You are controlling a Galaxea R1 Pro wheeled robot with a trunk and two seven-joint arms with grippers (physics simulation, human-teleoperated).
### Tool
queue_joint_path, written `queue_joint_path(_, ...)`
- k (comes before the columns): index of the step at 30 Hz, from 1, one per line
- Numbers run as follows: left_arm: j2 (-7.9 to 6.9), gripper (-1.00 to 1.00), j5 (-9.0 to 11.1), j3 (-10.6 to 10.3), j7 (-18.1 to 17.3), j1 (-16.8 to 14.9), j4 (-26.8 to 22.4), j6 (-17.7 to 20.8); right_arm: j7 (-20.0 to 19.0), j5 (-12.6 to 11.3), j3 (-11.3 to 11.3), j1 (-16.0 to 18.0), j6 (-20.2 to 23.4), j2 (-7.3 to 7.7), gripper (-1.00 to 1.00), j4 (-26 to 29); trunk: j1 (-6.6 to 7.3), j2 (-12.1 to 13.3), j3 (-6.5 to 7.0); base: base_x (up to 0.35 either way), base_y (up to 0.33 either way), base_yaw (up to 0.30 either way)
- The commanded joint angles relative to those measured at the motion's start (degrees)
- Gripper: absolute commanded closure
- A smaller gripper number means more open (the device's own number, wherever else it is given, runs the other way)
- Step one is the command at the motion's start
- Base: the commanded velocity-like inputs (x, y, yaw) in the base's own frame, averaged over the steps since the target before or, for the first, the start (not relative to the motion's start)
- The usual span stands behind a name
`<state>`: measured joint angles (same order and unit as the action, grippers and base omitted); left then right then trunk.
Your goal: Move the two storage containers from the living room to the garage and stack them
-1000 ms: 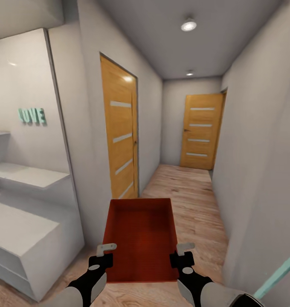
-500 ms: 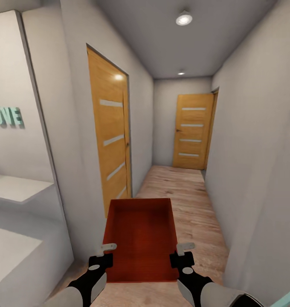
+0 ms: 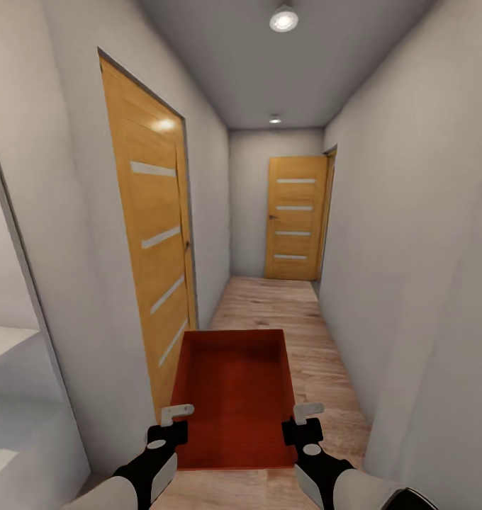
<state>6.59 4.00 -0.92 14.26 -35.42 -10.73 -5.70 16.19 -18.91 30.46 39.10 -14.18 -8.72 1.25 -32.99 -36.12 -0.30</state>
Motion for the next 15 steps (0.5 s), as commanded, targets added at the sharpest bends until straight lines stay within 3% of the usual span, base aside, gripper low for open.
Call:
queue_joint_path(1, 0.0, 1.0, -0.3, 1.2, 2.5, 0.0, -0.1, -0.3, -2.4, 0.3, -4.7, 0.0, 0.1, -0.07, 1.0, 0.3, -0.05, 0.0, -0.03, 0.317, 0.153, -0.245)
queue_joint_path(15, 0.0, 1.0, -0.3, 1.2, 2.5, 0.0, -0.1, -0.3, -2.4, 0.3, -4.7, 0.0, 0.1, -0.07, 1.0, 0.3, -0.05, 0.0, -0.03, 0.317, 0.154, -0.245)
